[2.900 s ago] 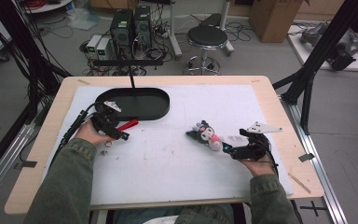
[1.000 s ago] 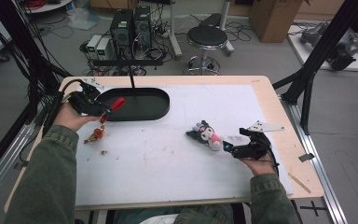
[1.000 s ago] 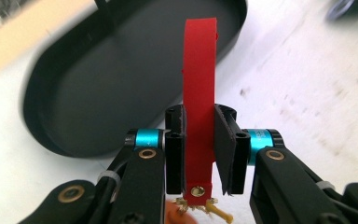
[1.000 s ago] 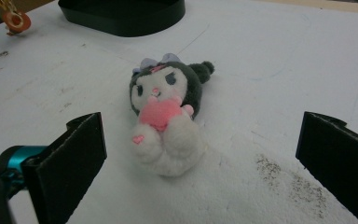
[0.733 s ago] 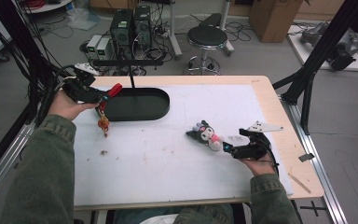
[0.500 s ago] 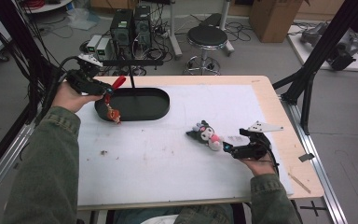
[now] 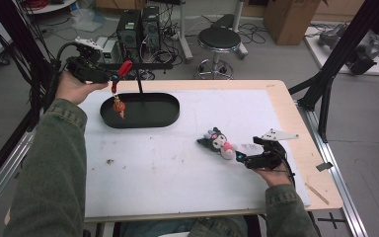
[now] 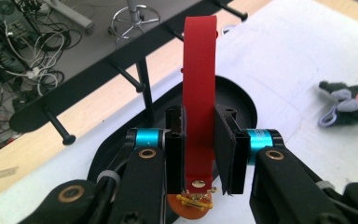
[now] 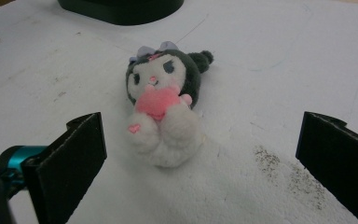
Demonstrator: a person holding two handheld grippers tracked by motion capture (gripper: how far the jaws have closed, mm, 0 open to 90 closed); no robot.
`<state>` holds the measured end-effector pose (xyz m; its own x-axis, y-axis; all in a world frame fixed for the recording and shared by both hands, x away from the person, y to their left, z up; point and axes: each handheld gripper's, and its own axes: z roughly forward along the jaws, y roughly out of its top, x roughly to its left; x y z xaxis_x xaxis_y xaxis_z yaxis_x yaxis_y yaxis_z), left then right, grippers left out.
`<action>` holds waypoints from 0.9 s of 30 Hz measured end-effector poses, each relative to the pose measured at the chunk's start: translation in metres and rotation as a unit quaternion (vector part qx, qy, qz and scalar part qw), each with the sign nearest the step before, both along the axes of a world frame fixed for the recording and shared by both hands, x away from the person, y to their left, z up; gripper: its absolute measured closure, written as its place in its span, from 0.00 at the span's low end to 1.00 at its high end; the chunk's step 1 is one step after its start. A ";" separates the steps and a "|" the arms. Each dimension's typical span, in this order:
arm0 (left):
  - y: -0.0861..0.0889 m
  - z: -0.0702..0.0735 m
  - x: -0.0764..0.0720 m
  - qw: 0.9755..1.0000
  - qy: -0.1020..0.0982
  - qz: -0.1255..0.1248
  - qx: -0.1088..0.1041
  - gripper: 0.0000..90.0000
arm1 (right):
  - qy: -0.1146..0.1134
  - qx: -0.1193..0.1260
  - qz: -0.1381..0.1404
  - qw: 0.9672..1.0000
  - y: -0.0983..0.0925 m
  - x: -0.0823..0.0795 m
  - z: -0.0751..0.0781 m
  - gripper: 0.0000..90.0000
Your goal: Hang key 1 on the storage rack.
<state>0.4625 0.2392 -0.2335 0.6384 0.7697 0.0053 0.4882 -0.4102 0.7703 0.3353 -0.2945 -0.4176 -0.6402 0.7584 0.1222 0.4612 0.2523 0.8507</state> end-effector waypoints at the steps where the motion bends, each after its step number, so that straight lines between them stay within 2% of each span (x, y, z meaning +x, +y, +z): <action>1: 0.000 0.000 0.002 1.000 -0.001 0.001 -0.002 0.83 | 0.001 0.001 0.001 1.000 0.000 0.000 0.000 0.01; 5: -0.001 0.003 0.010 1.000 0.000 -0.007 -0.002 0.83 | 0.001 0.000 0.001 1.000 -0.001 0.000 -0.001 0.01; 8: -0.004 0.009 0.017 1.000 0.004 -0.012 0.015 0.83 | 0.001 0.001 0.000 1.000 -0.002 -0.001 0.000 0.01; 12: -0.003 0.018 0.021 1.000 -0.002 -0.014 0.006 0.83 | 0.002 0.000 -0.004 1.000 -0.003 -0.002 0.000 0.01; 16: -0.005 0.022 0.027 1.000 -0.002 -0.009 0.012 0.83 | 0.000 0.000 -0.007 1.000 -0.005 -0.003 0.000 0.01; 19: -0.006 0.022 0.032 1.000 -0.002 -0.006 0.014 0.83 | -0.003 0.003 -0.008 1.000 -0.006 -0.004 0.001 0.01; 22: -0.009 0.019 0.040 1.000 -0.003 0.005 0.003 0.83 | -0.004 0.004 -0.006 1.000 -0.007 -0.005 0.001 0.01; 24: -0.013 0.016 0.043 1.000 -0.007 0.001 0.000 0.83 | -0.002 0.003 -0.006 1.000 -0.007 -0.004 0.001 0.01; 26: -0.017 0.013 0.046 1.000 -0.010 -0.012 0.001 0.83 | 0.000 0.002 -0.008 1.000 -0.008 -0.005 0.001 0.01; 27: -0.018 0.012 0.048 1.000 -0.008 -0.010 0.001 0.83 | -0.002 0.003 -0.007 1.000 -0.008 -0.004 0.000 0.01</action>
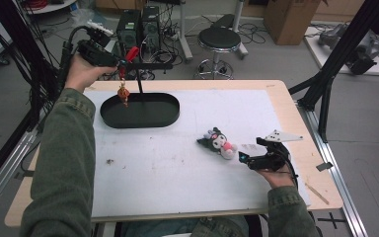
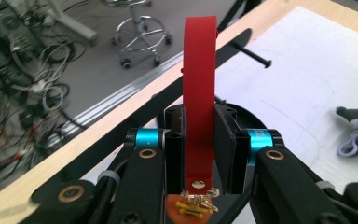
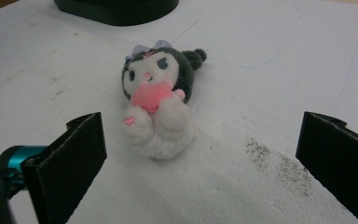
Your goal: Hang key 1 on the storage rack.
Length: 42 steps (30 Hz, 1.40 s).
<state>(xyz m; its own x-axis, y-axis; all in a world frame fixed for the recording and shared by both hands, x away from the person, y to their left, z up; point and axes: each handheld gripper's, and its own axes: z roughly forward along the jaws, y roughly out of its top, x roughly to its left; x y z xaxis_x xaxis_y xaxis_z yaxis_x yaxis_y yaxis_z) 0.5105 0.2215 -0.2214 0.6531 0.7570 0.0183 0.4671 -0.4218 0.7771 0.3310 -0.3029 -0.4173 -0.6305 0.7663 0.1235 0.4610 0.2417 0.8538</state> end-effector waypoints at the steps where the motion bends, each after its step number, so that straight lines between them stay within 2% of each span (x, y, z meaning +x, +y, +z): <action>1: 0.000 -0.001 0.002 1.000 0.004 0.003 0.001 0.83 | 0.002 0.001 -0.001 1.000 0.000 0.000 0.000 0.01; 4: -0.001 -0.002 0.005 1.000 0.005 0.002 -0.002 0.83 | 0.002 0.001 -0.002 1.000 -0.002 0.000 -0.001 0.01; 8: -0.001 0.003 0.007 0.999 -0.004 -0.003 -0.035 0.83 | 0.000 0.004 -0.005 1.000 -0.003 -0.001 0.000 0.01; 11: -0.003 0.005 0.011 1.000 -0.004 0.006 -0.030 0.83 | 0.001 0.005 -0.006 1.000 -0.003 -0.001 0.000 0.01; 21: -0.007 0.005 0.012 0.999 -0.001 0.032 0.007 0.83 | -0.001 0.004 -0.007 1.000 -0.005 -0.001 0.000 0.01; 26: -0.008 0.003 0.017 0.999 -0.022 0.040 0.000 0.83 | 0.000 0.002 -0.005 1.000 -0.005 -0.001 0.000 0.01; 29: -0.011 -0.002 0.024 0.998 -0.027 0.057 0.009 0.83 | -0.004 -0.002 -0.005 1.000 -0.004 -0.002 0.000 0.01; 31: -0.013 -0.004 0.028 0.998 -0.028 0.060 0.001 0.83 | -0.004 -0.003 -0.006 1.000 -0.004 -0.002 0.000 0.01; 36: -0.018 -0.005 0.033 0.997 -0.037 0.075 0.008 0.83 | 0.000 0.003 -0.008 1.000 -0.006 -0.002 -0.001 0.01; 38: -0.017 -0.006 0.033 0.997 -0.031 0.076 0.006 0.83 | 0.002 0.003 -0.007 1.000 -0.006 -0.002 -0.001 0.01; 39: -0.017 -0.008 0.033 0.998 -0.019 0.064 -0.014 0.81 | -0.002 0.001 -0.004 1.000 -0.006 -0.002 -0.001 0.01; 40: -0.016 -0.010 0.034 0.998 0.004 0.051 -0.036 0.71 | 0.001 0.001 -0.003 1.000 -0.005 -0.002 -0.001 0.01; 41: -0.016 -0.012 0.036 0.998 0.029 0.044 -0.044 0.57 | 0.003 -0.001 -0.003 1.000 -0.005 -0.002 -0.001 0.01; 42: -0.015 -0.015 0.036 0.997 0.045 0.038 -0.047 0.42 | 0.000 -0.003 -0.002 1.000 -0.005 -0.002 -0.002 0.01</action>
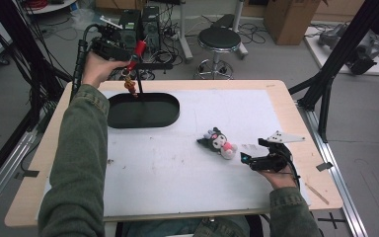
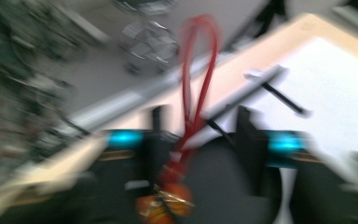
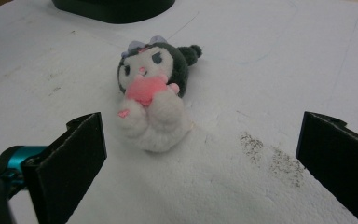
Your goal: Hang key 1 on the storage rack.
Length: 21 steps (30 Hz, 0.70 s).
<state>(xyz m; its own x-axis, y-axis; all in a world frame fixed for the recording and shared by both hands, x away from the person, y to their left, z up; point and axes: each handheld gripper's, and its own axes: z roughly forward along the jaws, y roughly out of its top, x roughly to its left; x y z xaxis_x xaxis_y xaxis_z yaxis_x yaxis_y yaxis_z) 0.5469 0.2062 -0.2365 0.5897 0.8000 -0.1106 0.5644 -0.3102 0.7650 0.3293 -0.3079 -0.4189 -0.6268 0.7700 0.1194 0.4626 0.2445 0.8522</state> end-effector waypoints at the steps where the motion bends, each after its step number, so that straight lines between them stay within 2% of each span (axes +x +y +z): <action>1: 0.002 -0.002 0.000 1.000 0.011 -0.005 -0.001 0.26 | -0.001 0.000 0.002 1.000 0.001 0.000 0.000 0.01; 2: 0.004 -0.005 0.000 1.000 0.018 -0.011 -0.011 0.26 | -0.001 0.000 0.002 1.000 0.001 0.000 0.000 0.01; 3: 0.006 -0.007 0.000 0.999 0.025 -0.019 -0.023 0.10 | -0.002 0.000 0.001 1.000 0.001 0.000 0.000 0.01; 4: 0.007 -0.008 -0.001 0.998 0.034 -0.028 -0.035 0.10 | -0.002 -0.001 0.002 1.000 0.000 -0.001 0.000 0.01; 5: 0.008 -0.008 -0.003 0.998 0.039 -0.035 -0.041 0.04 | -0.002 0.001 0.003 1.000 0.000 -0.001 0.001 0.01; 7: 0.008 -0.008 -0.011 0.997 0.029 -0.050 -0.047 0.02 | 0.000 0.000 0.000 1.000 0.000 -0.001 0.000 0.01; 9: 0.007 -0.005 -0.017 0.998 0.016 -0.046 -0.041 0.02 | 0.002 0.001 -0.001 1.000 0.000 -0.001 0.000 0.01; 13: 0.008 0.005 -0.030 0.998 -0.016 -0.035 -0.044 0.02 | 0.000 0.003 0.000 1.000 0.000 0.000 0.000 0.01; 17: 0.012 0.011 -0.040 0.998 -0.037 -0.022 -0.042 0.02 | -0.002 0.007 -0.002 1.000 -0.001 0.001 0.001 0.01; 21: 0.017 0.010 -0.050 0.997 -0.051 -0.023 -0.054 0.02 | -0.004 0.009 -0.003 1.000 -0.001 0.002 0.001 0.01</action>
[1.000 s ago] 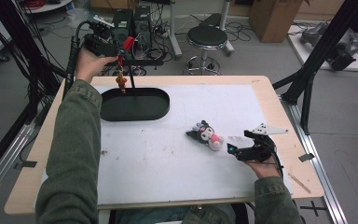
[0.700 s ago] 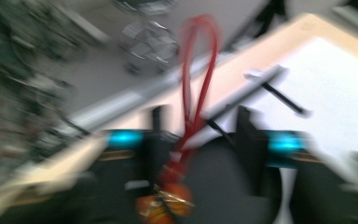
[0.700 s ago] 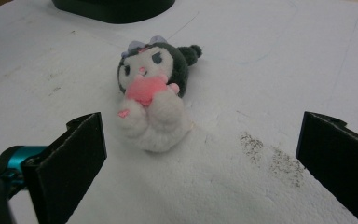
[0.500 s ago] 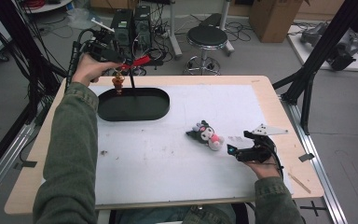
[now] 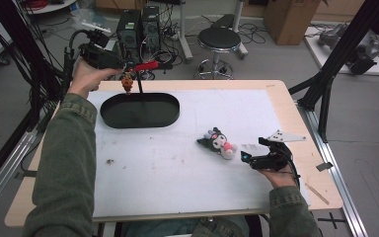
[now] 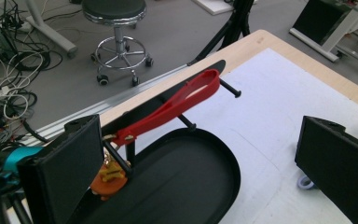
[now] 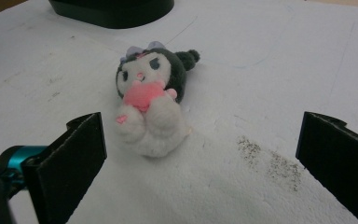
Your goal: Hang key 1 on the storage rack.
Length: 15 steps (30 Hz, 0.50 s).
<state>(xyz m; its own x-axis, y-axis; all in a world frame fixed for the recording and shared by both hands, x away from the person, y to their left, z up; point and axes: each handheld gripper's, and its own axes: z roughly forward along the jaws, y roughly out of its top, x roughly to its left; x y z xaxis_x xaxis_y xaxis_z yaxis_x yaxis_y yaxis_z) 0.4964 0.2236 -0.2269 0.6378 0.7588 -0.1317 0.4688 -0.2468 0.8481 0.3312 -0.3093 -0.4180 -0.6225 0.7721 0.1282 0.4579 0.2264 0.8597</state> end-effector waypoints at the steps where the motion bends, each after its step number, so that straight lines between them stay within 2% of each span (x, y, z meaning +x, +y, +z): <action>1: 0.001 -0.002 -0.003 1.000 0.000 -0.002 -0.004 0.02 | 0.000 0.000 0.000 1.000 0.000 0.000 0.000 0.01; 8: 0.018 -0.018 -0.021 1.000 -0.011 0.014 -0.022 0.02 | 0.000 -0.002 -0.001 1.000 -0.001 0.000 0.000 0.01; 11: 0.022 -0.024 -0.033 0.999 -0.018 0.001 -0.035 0.02 | 0.002 -0.002 -0.003 1.000 -0.001 -0.001 0.000 0.01; 15: 0.026 -0.032 -0.048 0.999 -0.022 0.000 -0.032 0.02 | -0.003 -0.002 -0.003 1.000 -0.003 -0.001 0.000 0.01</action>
<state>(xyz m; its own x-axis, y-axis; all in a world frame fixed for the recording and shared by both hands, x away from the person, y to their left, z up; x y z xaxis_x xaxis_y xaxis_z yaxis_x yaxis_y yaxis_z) 0.4483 0.2501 -0.2593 0.6440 0.7497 -0.1523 0.4312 -0.1913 0.8818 0.3306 -0.3120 -0.4181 -0.6186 0.7763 0.1210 0.4539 0.2274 0.8616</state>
